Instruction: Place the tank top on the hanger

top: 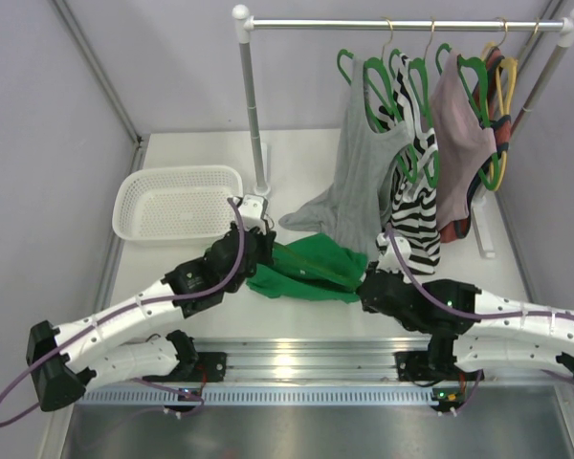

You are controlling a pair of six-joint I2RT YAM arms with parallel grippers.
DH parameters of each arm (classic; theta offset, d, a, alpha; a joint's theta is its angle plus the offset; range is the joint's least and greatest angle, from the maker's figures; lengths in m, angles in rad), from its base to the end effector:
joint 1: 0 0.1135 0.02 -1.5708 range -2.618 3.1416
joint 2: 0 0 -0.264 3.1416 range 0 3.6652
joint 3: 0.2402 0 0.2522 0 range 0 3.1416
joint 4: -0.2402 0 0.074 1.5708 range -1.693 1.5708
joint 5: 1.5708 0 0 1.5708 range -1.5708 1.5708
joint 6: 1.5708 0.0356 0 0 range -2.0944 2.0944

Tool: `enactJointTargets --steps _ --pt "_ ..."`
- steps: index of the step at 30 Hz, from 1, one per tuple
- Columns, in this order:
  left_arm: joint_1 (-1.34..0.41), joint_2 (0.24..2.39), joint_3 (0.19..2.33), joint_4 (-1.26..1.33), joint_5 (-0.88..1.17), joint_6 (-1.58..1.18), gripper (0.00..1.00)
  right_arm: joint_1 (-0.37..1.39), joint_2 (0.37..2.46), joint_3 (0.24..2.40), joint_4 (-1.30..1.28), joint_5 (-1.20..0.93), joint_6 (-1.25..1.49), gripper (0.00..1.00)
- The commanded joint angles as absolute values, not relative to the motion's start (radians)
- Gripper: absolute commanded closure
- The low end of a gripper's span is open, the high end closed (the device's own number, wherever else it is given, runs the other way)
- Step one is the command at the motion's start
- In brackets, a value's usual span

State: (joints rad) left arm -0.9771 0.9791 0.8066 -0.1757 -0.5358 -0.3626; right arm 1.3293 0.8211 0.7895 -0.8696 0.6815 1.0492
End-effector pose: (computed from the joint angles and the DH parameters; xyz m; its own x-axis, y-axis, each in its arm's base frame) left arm 0.1397 -0.1744 0.3140 -0.3360 -0.0473 -0.9407 0.3477 0.9220 -0.1705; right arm 0.0576 0.1402 0.2792 -0.6662 0.1109 -0.7375 -0.1666 0.9418 0.2920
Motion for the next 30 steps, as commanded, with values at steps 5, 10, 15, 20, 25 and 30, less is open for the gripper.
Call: enactJointTargets --steps 5,10,15,20,25,30 --pt "-0.985 0.91 0.747 -0.115 -0.549 -0.429 1.0 1.213 0.902 0.89 -0.755 0.546 0.881 1.0" --pt "-1.011 0.949 0.745 -0.095 -0.569 -0.43 1.0 1.174 0.946 0.926 -0.72 0.502 0.831 1.0" --pt "-1.049 1.011 0.779 -0.077 -0.595 -0.436 1.0 1.158 0.991 0.957 -0.673 0.465 0.798 1.0" --pt "-1.061 1.049 0.798 -0.04 -0.594 -0.443 1.0 1.131 1.063 1.026 -0.615 0.414 0.756 1.0" --pt "-1.092 1.069 0.827 -0.032 -0.623 -0.437 1.0 1.085 1.137 1.116 -0.563 0.344 0.721 1.0" --pt "-1.111 1.075 0.839 -0.031 -0.664 -0.442 1.0 1.078 1.203 1.187 -0.554 0.327 0.71 1.0"
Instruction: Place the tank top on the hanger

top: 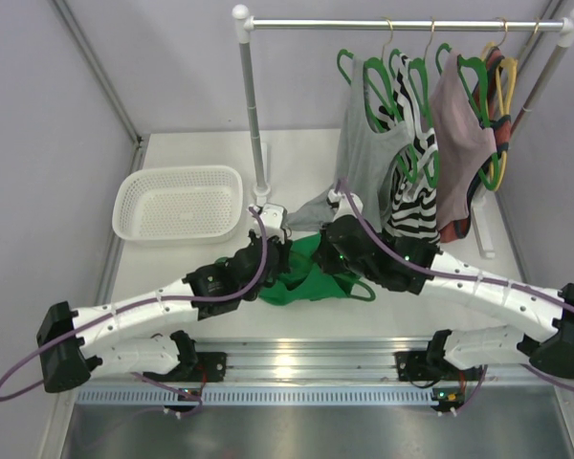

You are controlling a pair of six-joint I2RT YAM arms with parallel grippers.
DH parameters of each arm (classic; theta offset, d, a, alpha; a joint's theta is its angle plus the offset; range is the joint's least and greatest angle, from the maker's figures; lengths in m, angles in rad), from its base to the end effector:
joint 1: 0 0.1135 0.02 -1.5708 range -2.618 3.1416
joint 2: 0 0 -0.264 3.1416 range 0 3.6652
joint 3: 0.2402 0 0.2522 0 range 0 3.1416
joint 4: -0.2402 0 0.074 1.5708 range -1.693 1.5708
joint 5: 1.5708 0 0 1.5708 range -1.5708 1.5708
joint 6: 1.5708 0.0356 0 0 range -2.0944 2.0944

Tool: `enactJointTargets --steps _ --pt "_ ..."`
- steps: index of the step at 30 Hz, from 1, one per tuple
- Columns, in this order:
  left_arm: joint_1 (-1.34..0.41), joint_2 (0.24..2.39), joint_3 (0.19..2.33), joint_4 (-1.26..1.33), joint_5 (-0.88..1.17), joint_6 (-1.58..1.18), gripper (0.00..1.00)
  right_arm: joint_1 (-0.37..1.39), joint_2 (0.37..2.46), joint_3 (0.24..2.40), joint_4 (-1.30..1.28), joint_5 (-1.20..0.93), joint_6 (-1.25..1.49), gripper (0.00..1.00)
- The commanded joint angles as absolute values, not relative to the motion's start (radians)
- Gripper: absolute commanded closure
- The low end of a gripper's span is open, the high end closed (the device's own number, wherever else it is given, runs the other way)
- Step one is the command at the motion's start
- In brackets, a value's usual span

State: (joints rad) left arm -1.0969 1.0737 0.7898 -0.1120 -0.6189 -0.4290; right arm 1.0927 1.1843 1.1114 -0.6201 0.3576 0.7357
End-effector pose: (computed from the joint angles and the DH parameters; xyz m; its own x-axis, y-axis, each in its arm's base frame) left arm 0.1284 -0.2051 0.2948 -0.3599 -0.0407 -0.9321 0.3638 0.9139 -0.1803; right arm 0.1269 0.2178 0.3314 -0.6929 0.0292 -0.7204 -0.3275 0.8774 0.3505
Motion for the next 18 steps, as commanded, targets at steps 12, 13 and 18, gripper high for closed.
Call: enactJointTargets --steps 12,13,18 --pt "-1.114 1.057 0.861 -0.077 -0.686 -0.443 1.0 1.071 1.085 1.112 -0.601 0.393 0.718 0.47" --pt "-1.114 1.057 0.859 -0.078 -0.683 -0.445 1.0 1.071 1.075 1.105 -0.601 0.39 0.719 0.46" --pt "-1.114 1.054 0.864 -0.078 -0.669 -0.453 1.0 1.069 1.054 1.065 -0.569 0.359 0.665 0.49"
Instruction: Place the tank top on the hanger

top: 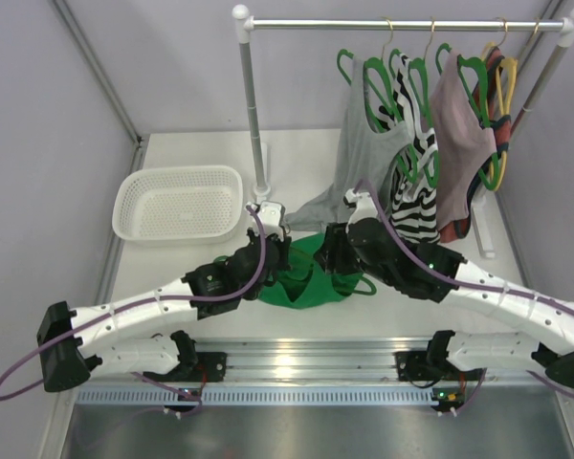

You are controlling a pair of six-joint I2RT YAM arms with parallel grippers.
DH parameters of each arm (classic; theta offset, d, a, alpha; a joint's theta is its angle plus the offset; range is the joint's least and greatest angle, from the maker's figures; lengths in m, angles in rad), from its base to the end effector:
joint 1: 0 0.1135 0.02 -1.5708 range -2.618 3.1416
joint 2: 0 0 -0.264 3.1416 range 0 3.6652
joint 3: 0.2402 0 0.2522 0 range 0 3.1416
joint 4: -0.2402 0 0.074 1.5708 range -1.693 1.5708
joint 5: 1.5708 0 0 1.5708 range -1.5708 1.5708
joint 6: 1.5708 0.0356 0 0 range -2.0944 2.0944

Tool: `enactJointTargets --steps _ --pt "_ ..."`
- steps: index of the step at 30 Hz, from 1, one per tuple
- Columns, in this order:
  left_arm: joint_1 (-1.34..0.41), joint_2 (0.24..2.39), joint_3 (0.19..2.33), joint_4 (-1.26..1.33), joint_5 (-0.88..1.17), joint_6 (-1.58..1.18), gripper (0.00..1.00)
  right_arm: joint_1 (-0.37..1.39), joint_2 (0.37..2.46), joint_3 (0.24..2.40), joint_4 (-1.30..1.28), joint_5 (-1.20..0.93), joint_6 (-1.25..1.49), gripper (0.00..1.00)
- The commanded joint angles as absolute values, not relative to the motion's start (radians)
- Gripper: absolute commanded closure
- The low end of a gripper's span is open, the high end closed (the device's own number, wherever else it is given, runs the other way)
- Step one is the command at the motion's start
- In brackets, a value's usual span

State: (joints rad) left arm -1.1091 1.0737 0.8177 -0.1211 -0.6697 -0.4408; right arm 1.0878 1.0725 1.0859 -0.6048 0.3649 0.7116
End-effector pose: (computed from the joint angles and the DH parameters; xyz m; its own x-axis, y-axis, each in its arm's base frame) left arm 0.1272 -0.2059 0.3040 -0.3381 -0.0713 -0.9384 0.3323 0.9238 -0.1900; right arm 0.1167 0.1951 0.3489 -0.6465 0.0807 -0.7586 -0.3532 0.8497 0.3915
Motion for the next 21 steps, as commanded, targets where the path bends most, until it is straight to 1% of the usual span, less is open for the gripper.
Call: enactJointTargets --steps 1,5,9,15,21 --pt "-1.114 1.052 0.879 -0.084 -0.658 -0.449 1.0 1.069 1.037 1.062 -0.557 0.347 0.64 0.49" --pt "-1.114 1.035 0.92 -0.112 -0.615 -0.414 1.0 1.069 0.993 1.042 -0.48 0.236 0.453 0.48" --pt "-1.114 1.031 0.972 -0.158 -0.566 -0.396 1.0 1.069 0.969 1.04 -0.469 0.158 0.267 0.41" --pt "-1.114 1.009 1.06 -0.213 -0.534 -0.365 1.0 1.068 0.956 1.058 -0.477 0.144 0.146 0.35" --pt "-1.114 1.029 1.179 -0.277 -0.499 -0.299 1.0 1.063 0.983 1.077 -0.466 0.123 0.1 0.34"
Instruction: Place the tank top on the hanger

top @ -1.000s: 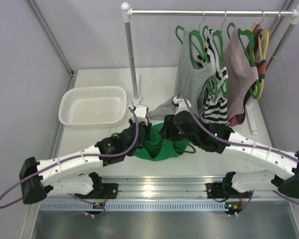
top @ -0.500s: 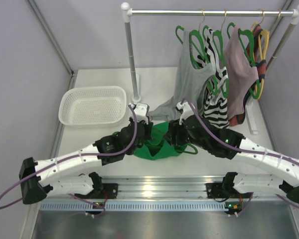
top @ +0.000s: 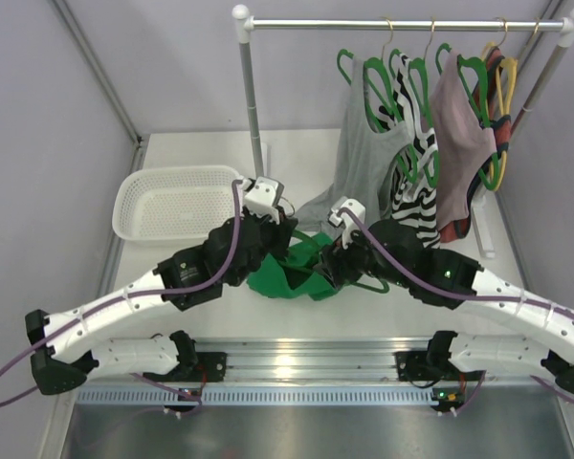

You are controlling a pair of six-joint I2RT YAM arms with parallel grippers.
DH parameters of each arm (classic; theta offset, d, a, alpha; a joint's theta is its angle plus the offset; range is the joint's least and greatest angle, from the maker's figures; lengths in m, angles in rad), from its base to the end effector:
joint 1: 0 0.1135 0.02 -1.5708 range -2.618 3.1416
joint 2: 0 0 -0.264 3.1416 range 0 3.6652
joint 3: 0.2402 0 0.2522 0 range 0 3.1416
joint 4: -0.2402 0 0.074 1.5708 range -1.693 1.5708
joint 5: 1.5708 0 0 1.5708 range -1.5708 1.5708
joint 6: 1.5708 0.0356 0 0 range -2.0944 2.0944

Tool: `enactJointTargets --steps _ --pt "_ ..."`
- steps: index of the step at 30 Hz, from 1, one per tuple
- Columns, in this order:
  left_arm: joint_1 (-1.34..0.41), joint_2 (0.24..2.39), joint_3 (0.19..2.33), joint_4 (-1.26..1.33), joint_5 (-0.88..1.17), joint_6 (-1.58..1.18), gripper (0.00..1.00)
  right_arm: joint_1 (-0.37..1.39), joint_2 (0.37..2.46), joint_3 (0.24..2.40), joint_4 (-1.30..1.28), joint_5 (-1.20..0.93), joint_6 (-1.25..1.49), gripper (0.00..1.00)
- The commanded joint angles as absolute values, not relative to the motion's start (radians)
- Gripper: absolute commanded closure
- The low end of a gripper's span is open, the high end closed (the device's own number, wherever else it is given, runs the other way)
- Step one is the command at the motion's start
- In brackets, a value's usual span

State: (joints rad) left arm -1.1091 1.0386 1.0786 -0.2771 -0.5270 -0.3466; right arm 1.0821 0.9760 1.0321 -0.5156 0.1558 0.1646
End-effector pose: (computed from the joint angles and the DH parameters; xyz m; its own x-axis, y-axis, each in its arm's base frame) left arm 0.1186 -0.1982 0.3861 -0.2873 -0.0817 -0.9544 0.4874 0.8452 -0.2191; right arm 0.1040 0.1838 0.3574 -0.3376 -0.2902 -0.8954 -0.7619 0.6428 0.0790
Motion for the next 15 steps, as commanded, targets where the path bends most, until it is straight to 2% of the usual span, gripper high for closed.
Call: enactJointTargets --steps 1,2,5,6,8,12,15 --pt "-1.114 1.034 1.195 -0.288 -0.496 -0.292 1.0 1.065 0.986 1.08 -0.465 0.123 0.1 0.34" --pt "-1.114 1.041 1.209 -0.293 -0.495 -0.279 1.0 1.063 0.991 1.084 -0.462 0.127 0.1 0.35" --pt "-1.114 1.054 1.264 -0.314 -0.495 -0.249 1.0 1.063 0.991 1.086 -0.457 0.129 0.101 0.46" --pt "-1.115 1.057 1.278 -0.321 -0.494 -0.242 1.0 1.062 0.986 1.085 -0.442 0.127 0.109 0.58" --pt "-1.114 1.072 1.316 -0.337 -0.491 -0.224 1.0 1.063 0.966 1.08 -0.423 0.123 0.12 0.67" --pt "-1.114 1.092 1.365 -0.336 -0.486 -0.206 1.0 1.063 0.934 1.077 -0.384 0.115 0.156 0.93" --pt "-1.114 1.114 1.408 -0.333 -0.483 -0.195 1.0 1.063 0.904 1.081 -0.368 0.138 0.17 1.0"
